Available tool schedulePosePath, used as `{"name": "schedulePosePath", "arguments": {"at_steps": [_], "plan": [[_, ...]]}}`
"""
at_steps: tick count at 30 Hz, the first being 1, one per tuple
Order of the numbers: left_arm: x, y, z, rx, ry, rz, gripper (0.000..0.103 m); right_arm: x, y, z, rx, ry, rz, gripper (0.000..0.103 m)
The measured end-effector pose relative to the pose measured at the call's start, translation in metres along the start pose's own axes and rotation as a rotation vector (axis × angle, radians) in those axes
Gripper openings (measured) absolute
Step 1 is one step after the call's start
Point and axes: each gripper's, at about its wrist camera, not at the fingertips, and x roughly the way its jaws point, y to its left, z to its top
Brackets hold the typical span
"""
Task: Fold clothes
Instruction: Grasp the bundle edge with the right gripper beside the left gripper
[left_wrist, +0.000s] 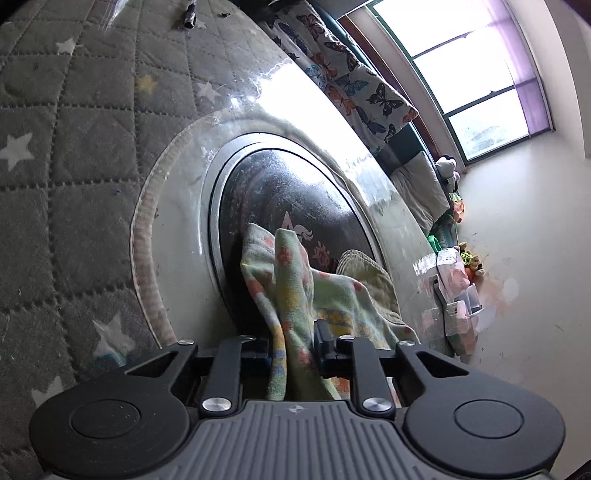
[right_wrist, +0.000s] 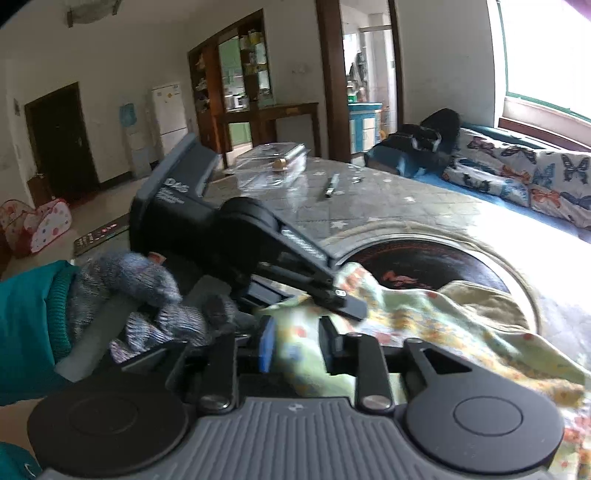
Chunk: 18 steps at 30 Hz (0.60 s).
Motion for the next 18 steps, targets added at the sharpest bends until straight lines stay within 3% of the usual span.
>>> {"name": "schedulePosePath", "arguments": {"at_steps": [9,18], "plan": [[0.0,-0.006,-0.005,0.049,-0.016,0.022,0.02,-0.028,-0.068,-0.024,0.143,0.009,-0.229,0.052],[0.002,-0.011,-0.007,0.085,-0.025,0.043,0.02,-0.047,-0.151,-0.057,0.356,0.011,-0.473,0.064]]}}
